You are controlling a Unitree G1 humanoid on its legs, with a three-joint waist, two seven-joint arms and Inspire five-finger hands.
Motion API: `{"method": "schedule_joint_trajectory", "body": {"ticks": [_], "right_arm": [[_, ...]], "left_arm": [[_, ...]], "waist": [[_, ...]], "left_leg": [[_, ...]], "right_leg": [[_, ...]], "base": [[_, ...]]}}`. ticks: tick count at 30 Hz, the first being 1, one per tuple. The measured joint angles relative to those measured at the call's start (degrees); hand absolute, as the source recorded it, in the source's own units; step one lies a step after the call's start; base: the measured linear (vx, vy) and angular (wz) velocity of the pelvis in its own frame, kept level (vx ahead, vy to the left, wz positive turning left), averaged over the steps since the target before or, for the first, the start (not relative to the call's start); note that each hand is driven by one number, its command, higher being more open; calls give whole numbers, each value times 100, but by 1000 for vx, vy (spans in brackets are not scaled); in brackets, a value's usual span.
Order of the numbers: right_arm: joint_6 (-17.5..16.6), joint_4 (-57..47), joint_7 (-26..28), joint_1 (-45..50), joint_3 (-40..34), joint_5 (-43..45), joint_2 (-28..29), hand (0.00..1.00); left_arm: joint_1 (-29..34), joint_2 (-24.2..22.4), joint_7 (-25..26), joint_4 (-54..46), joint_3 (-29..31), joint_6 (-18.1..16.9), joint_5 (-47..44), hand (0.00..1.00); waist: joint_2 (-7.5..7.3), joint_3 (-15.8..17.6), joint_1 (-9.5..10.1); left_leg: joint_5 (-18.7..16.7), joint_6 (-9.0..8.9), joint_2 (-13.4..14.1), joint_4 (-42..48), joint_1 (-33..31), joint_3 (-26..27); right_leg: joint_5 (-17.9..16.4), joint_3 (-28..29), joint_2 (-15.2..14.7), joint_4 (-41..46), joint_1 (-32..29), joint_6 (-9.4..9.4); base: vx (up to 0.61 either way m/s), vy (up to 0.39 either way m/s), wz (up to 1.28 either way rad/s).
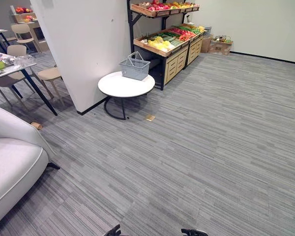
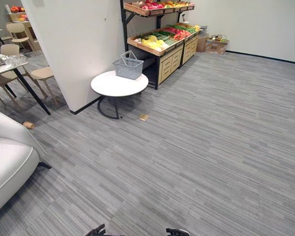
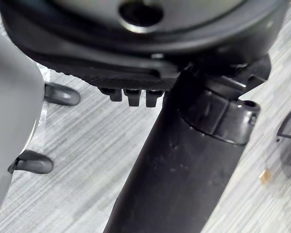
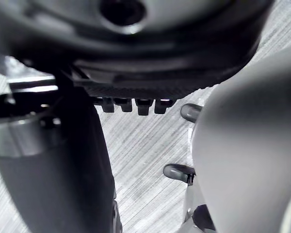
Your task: Pick vegetable in the basket
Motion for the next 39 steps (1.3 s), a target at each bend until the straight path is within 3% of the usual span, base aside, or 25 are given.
{"method": "schedule_joint_trajectory", "body": {"ticks": [11,34,38,39], "right_arm": [[46,65,-39,10,-16,12,-33,100],[100,98,-136,44,-14,238,-34,100],[114,54,-154,39,-21,502,-98,100],[110,27,-157,37,-31,634,-132,100]], "left_arm": [[183,19,-112,58,22,-143,-38,100],[230,9,-216,56,3,-225,-7,100],[280,23,-223,51,-2,-233,7,100],[273,44,-224,47,-3,-233,8,100]], "waist": [[16,-18,8],[18,-52,10],[11,-38,10],[-30,-6,9]], "left_leg": [[169,170,-61,-109,38,-80],[196,145,-103,-124,238,-24],[191,169,-158,-112,304,6],[110,331,-238,-132,324,-3]], "right_leg": [[1,-168,-52,-6,17,-4],[102,-220,-102,-95,282,42],[-136,-270,-262,646,17,264],[-331,-343,-413,1162,-170,337]], "base": [[-59,-13,4],[-20,-5,-1],[-74,25,-1],[-87,51,15]]}}
